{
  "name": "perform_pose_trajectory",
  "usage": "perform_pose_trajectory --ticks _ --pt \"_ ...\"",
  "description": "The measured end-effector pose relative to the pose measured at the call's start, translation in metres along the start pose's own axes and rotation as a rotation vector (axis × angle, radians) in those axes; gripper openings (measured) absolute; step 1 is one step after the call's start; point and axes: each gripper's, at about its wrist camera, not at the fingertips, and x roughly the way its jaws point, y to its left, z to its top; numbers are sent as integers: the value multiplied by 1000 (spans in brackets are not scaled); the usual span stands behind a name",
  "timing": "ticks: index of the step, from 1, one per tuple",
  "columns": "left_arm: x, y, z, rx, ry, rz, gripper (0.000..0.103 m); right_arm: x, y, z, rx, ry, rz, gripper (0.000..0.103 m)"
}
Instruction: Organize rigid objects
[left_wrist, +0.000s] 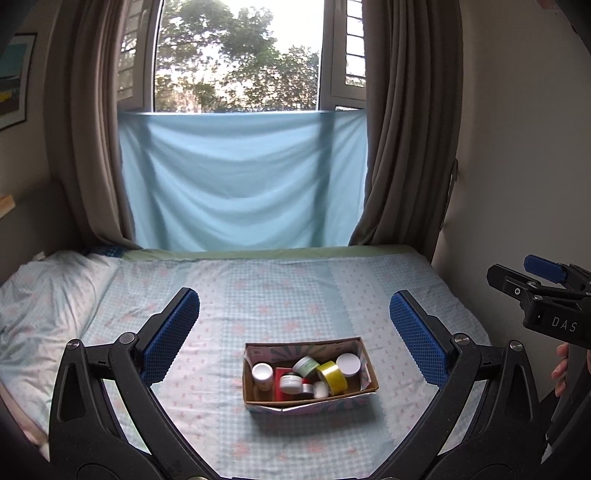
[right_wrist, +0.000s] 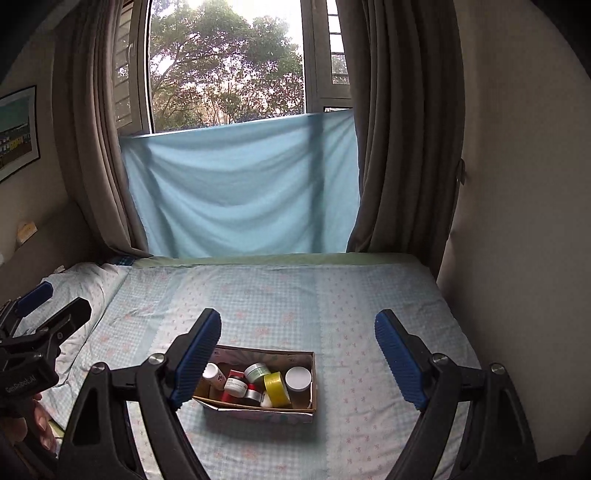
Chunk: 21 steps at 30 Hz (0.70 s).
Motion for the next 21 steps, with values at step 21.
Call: perform_pose_trajectory --ticks 21 --pt "10 -5 2 -6 5 1 103 6 -7 1 7 -9 3 83"
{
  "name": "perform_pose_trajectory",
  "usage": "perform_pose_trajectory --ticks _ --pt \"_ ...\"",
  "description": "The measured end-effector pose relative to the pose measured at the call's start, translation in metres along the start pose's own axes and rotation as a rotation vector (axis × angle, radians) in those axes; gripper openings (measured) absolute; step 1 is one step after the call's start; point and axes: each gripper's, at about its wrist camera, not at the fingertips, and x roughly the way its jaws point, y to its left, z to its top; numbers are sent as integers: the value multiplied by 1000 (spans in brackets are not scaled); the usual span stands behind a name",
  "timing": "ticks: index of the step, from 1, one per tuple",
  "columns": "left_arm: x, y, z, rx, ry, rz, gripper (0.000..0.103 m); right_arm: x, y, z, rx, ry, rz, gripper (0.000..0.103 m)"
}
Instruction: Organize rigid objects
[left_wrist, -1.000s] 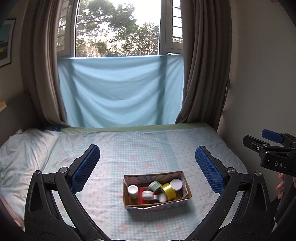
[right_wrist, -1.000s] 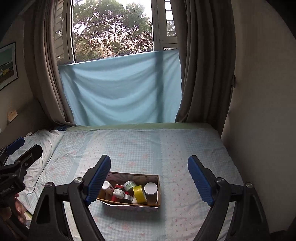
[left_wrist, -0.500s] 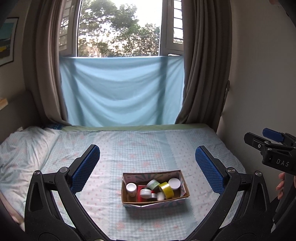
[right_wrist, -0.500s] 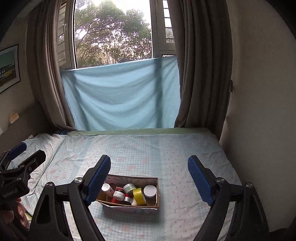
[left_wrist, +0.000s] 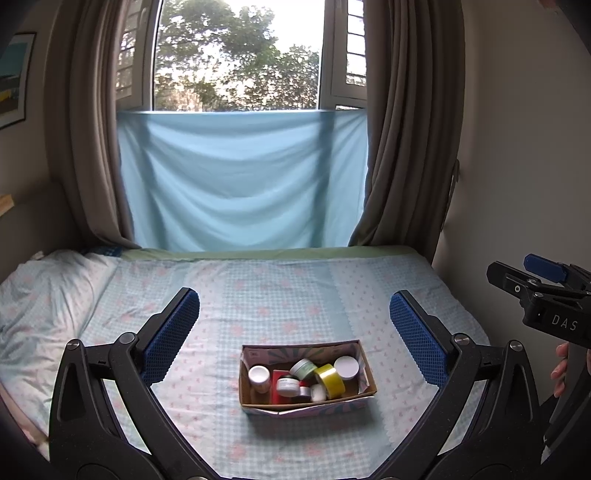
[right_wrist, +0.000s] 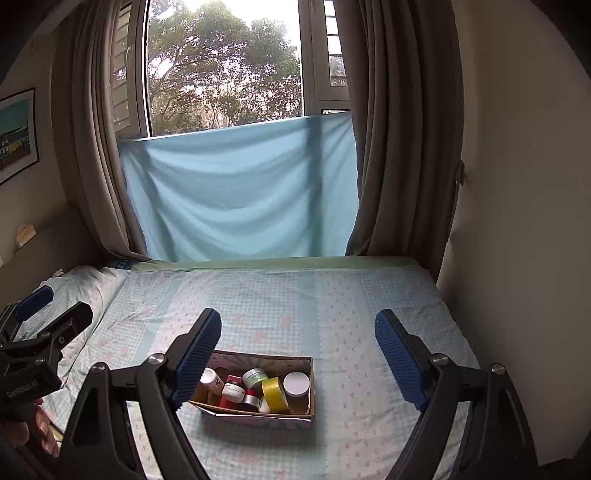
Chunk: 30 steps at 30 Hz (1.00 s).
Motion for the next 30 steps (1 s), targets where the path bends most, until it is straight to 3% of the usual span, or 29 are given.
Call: perform_pose_trajectory --ticks 30 --pt "5 8 -1 -11 -1 8 103 4 -1 7 13 -24 -15 83"
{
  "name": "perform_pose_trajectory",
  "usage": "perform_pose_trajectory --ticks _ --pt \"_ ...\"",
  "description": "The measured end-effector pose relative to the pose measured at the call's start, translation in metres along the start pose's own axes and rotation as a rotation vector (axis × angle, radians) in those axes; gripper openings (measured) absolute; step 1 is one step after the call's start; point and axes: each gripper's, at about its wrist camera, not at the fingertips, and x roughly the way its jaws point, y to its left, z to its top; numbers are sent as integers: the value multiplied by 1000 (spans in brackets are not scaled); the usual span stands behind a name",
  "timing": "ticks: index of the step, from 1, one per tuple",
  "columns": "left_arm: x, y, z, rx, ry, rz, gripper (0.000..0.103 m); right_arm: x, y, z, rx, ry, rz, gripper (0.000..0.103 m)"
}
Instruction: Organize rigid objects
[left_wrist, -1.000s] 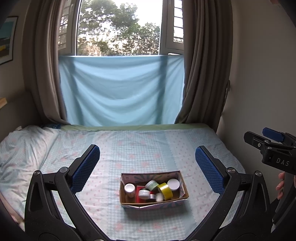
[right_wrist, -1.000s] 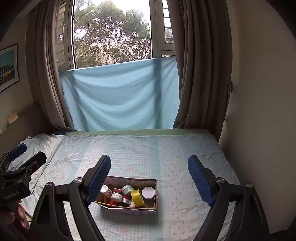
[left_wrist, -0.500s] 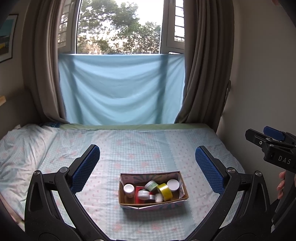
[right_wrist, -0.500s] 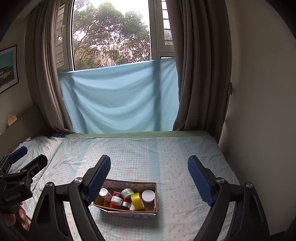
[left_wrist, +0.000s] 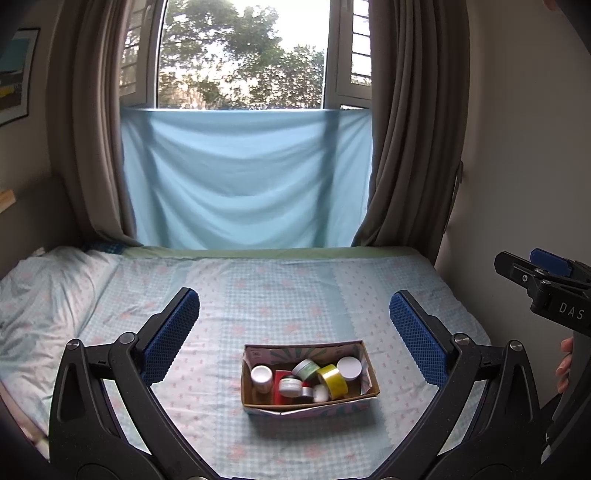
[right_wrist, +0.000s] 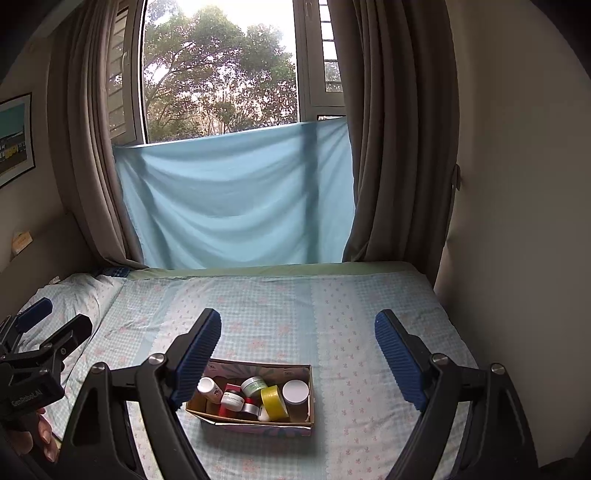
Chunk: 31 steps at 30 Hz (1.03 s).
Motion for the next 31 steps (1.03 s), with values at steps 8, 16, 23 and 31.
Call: perform_pose_trajectory --ticks 8,16,23,31 --pt "-7 3 -5 -6 -8 20 103 -5 0 0 -3 -6 -7 83" --pt "-18 5 -7 -1 -46 45 103 -10 2 0 -9 -11 -14 83" --pt "-29 4 -9 11 -73 53 103 -14 3 -2 -12 -12 -13 83" --pt "-34 4 -12 8 -94 53 103 -21 5 -5 -14 -16 -20 83"
